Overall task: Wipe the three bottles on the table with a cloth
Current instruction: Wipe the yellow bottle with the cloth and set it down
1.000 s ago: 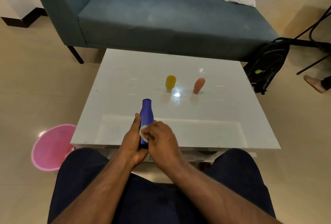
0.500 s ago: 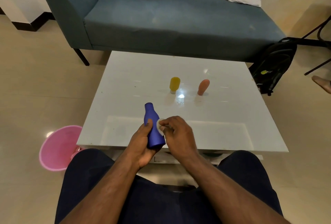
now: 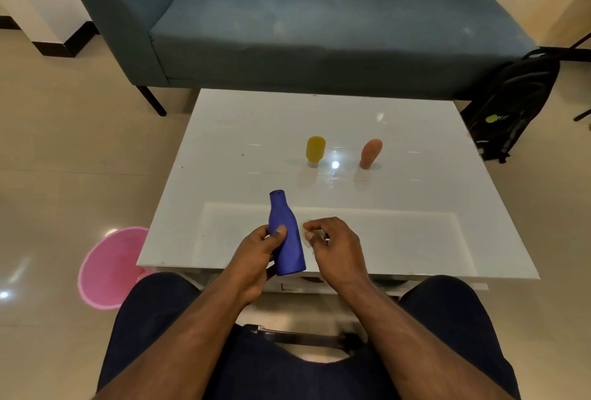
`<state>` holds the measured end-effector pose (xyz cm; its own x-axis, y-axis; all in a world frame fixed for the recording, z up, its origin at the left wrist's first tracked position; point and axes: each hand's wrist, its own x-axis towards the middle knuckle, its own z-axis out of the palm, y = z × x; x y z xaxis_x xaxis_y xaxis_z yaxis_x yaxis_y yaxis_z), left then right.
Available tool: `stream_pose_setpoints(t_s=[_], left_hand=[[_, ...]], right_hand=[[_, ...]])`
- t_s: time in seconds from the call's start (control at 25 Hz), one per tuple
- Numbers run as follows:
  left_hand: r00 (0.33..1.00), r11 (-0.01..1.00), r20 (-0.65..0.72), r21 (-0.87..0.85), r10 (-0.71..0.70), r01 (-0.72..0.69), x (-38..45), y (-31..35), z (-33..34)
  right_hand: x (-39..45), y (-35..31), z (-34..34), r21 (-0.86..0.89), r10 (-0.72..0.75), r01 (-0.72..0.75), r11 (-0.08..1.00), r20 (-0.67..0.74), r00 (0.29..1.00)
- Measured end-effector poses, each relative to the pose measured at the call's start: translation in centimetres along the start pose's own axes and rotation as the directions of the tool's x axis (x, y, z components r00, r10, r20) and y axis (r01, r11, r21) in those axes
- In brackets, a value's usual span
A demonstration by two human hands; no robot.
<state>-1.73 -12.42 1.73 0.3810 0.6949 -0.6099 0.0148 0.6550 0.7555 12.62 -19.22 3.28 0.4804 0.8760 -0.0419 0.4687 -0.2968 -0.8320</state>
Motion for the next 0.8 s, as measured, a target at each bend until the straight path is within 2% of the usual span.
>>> stream_pose_setpoints(t_s=[0.16,0.32,0.44,0.52,0.8], left_hand=[[0.999,0.992,0.011,0.122,0.041,-0.042,2.7,1.0,-0.1],[0.988,0.959,-0.07,0.257,0.139,-0.117,6.6,3.7,-1.3],[0.959,0.884,-0.133,0.435,0.25,-0.17,10.2,7.0,-2.1],[0.944,0.831,-0.126,0.519,0.305,-0.199,12.5,9.0,-2.4],[0.909,0.695,-0.081,0.674,0.408,-0.251,18.4,11.7,-3.0]], right_hand=[[2.1,1.8,-0.6,0.018,0.053,-0.053,0.998,-0.006,0.999],[3.6,3.7,-0.7,0.043,0.142,-0.141,0.989,-0.025,0.99],[4.5,5.0,-0.4,0.068,0.184,-0.183,0.981,-0.023,0.983],[5.3,5.7,-0.4,0.081,0.199,-0.196,0.977,-0.034,0.979],[7.0,7.1,0.0,0.093,0.235,-0.231,0.968,-0.031,0.972]])
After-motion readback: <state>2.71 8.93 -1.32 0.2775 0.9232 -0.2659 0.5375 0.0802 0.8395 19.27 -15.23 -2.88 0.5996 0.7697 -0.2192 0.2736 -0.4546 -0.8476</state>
